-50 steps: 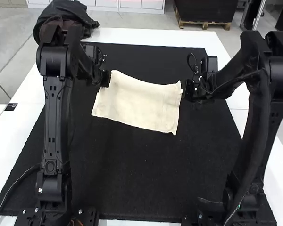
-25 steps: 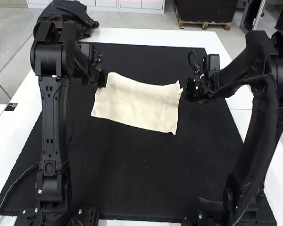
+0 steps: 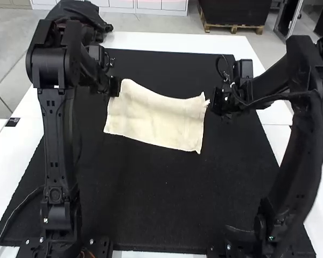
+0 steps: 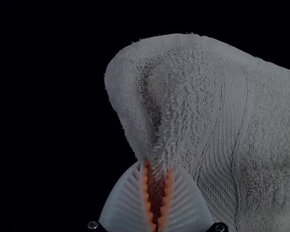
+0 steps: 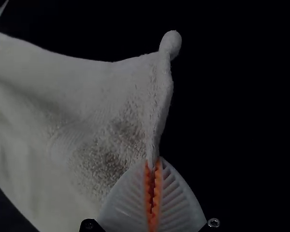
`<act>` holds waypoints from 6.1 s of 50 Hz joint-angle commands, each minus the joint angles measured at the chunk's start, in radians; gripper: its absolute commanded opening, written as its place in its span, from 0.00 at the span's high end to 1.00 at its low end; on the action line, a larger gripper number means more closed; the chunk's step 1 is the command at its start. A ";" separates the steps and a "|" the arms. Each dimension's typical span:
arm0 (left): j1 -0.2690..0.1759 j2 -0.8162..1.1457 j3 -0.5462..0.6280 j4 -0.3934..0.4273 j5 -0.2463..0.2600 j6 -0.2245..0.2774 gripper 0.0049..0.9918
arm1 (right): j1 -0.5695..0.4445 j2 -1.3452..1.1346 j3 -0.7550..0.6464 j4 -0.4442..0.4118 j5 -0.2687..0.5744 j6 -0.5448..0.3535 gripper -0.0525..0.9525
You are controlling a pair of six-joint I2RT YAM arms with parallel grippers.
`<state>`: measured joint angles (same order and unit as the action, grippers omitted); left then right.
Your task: Fold the towel.
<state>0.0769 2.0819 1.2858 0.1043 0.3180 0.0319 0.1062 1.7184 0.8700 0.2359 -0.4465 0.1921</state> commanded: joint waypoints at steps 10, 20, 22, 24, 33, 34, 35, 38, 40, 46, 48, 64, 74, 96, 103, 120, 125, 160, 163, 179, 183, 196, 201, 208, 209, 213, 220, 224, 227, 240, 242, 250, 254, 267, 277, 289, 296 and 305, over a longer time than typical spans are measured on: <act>0.018 -0.088 -0.042 0.015 -0.011 -0.007 0.98 | -0.025 -0.072 -0.058 0.009 -0.029 0.007 0.97; 0.012 -0.135 -0.095 0.104 0.027 -0.069 0.98 | -0.068 -0.088 -0.086 0.028 -0.055 0.004 0.97; 0.012 -0.149 -0.108 0.133 0.029 -0.086 0.98 | -0.074 -0.089 -0.088 0.028 -0.058 0.003 0.97; 0.012 -0.164 -0.123 0.163 0.032 -0.098 0.98 | -0.080 -0.088 -0.088 0.028 -0.061 0.003 0.97; 0.012 -0.197 -0.210 0.350 0.044 -0.196 0.98 | -0.092 -0.088 -0.095 0.033 -0.067 0.000 0.97; 0.012 -0.197 -0.215 0.357 0.044 -0.199 0.98 | -0.092 -0.088 -0.095 0.033 -0.072 0.000 0.97; 0.014 -0.197 -0.223 0.360 0.047 -0.202 0.98 | -0.092 -0.088 -0.098 0.034 -0.078 0.000 0.97; 0.017 -0.197 -0.240 0.359 0.075 -0.204 0.98 | -0.092 -0.088 -0.101 0.034 -0.086 0.000 0.97; 0.017 -0.197 -0.250 0.357 0.084 -0.205 0.98 | -0.092 -0.088 -0.104 0.034 -0.087 0.000 0.97; 0.014 -0.197 -0.286 0.373 0.098 -0.204 0.98 | -0.092 -0.088 -0.117 0.036 -0.100 0.000 0.97; 0.014 -0.197 -0.296 0.377 0.098 -0.202 0.98 | -0.092 -0.088 -0.123 0.034 -0.106 0.000 0.97; 0.021 -0.178 -0.405 0.580 0.098 -0.198 0.98 | -0.094 -0.131 -0.164 0.034 -0.126 -0.016 0.97; 0.023 -0.163 -0.448 0.689 0.098 -0.225 0.98 | -0.094 -0.174 -0.189 0.031 -0.169 0.003 0.97; 0.055 -0.171 -0.467 0.577 0.098 -0.227 0.98 | -0.088 -0.200 -0.207 0.016 -0.202 0.036 0.97; 0.067 -0.191 -0.467 0.508 0.098 -0.185 0.98 | -0.088 -0.201 -0.213 0.005 -0.202 0.038 0.97; 0.067 -0.212 -0.502 0.429 0.098 -0.107 0.98 | -0.086 -0.201 -0.267 0.005 -0.202 0.036 0.97; 0.067 -0.223 -0.519 0.426 0.096 -0.095 0.98 | -0.085 -0.201 -0.287 0.008 -0.202 0.036 0.97; 0.112 -0.220 -0.625 0.497 0.078 -0.044 0.98 | -0.066 -0.071 -0.345 0.114 -0.173 0.000 0.97; 0.112 -0.218 -0.632 0.508 0.078 -0.044 0.98 | -0.062 -0.046 -0.347 0.128 -0.172 -0.006 0.97; 0.116 -0.210 -0.665 0.515 0.030 0.002 0.42 | -0.068 0.046 -0.342 0.158 -0.118 -0.029 0.34; 0.126 -0.210 -0.672 0.528 0.026 0.011 0.14 | -0.069 0.047 -0.342 0.157 -0.118 -0.028 0.29; 0.215 -0.223 -0.677 0.595 0.020 -0.052 0.01 | -0.071 0.044 -0.316 0.118 -0.139 -0.028 0.05; 0.256 -0.230 -0.677 0.621 0.030 -0.093 0.02 | -0.068 0.038 -0.304 0.097 -0.147 -0.026 0.05; 0.293 -0.252 -0.672 0.621 0.046 -0.113 0.02 | -0.062 0.033 -0.289 0.092 -0.150 -0.020 0.05; 0.294 -0.253 -0.674 0.621 0.046 -0.112 0.02 | -0.059 0.033 -0.286 0.092 -0.150 -0.020 0.05; 0.291 -0.255 -0.674 0.620 0.053 -0.112 0.02 | -0.056 0.033 -0.278 0.091 -0.150 -0.016 0.05; 0.264 -0.255 -0.675 0.620 0.066 -0.112 0.02 | -0.034 0.033 -0.269 0.086 -0.162 0.012 0.05; 0.250 -0.256 -0.672 0.618 0.066 -0.113 0.02 | -0.010 0.032 -0.258 0.080 -0.169 0.035 0.05; 0.250 -0.258 -0.672 0.621 0.066 -0.132 0.02 | 0.010 0.033 -0.241 0.060 -0.173 0.038 0.05; 0.251 -0.293 -0.669 0.627 0.064 -0.187 0.02 | 0.039 0.032 -0.187 0.036 -0.192 0.072 0.05; 0.253 -0.301 -0.669 0.632 0.064 -0.204 0.02 | 0.043 0.033 -0.181 0.033 -0.192 0.073 0.05; 0.253 -0.335 -0.660 0.627 0.064 -0.225 0.02 | 0.052 0.040 -0.178 0.033 -0.187 0.070 0.05; 0.262 -0.352 -0.654 0.615 0.064 -0.233 0.02 | 0.059 0.046 -0.180 0.033 -0.185 0.070 0.05; 0.328 -0.384 -0.635 0.583 0.064 -0.247 0.02 | 0.113 0.069 -0.178 0.036 -0.176 0.070 0.05; 0.360 -0.418 -0.635 0.549 0.067 -0.240 0.02 | 0.139 0.109 -0.178 0.063 -0.152 0.069 0.05; 0.397 -0.467 -0.638 0.508 0.079 -0.230 0.02 | 0.164 0.142 -0.177 0.083 -0.144 0.066 0.15; 0.408 -0.470 -0.638 0.497 0.087 -0.230 0.02 | 0.158 0.144 -0.180 0.132 -0.144 0.070 0.98; 0.408 -0.470 -0.640 0.486 0.087 -0.230 0.02 | 0.130 0.113 -0.181 0.077 -0.166 0.063 0.97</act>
<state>0.4774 1.6295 0.6254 0.5915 0.3908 -0.2031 0.2520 1.8645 0.6769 0.3447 -0.5957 0.2619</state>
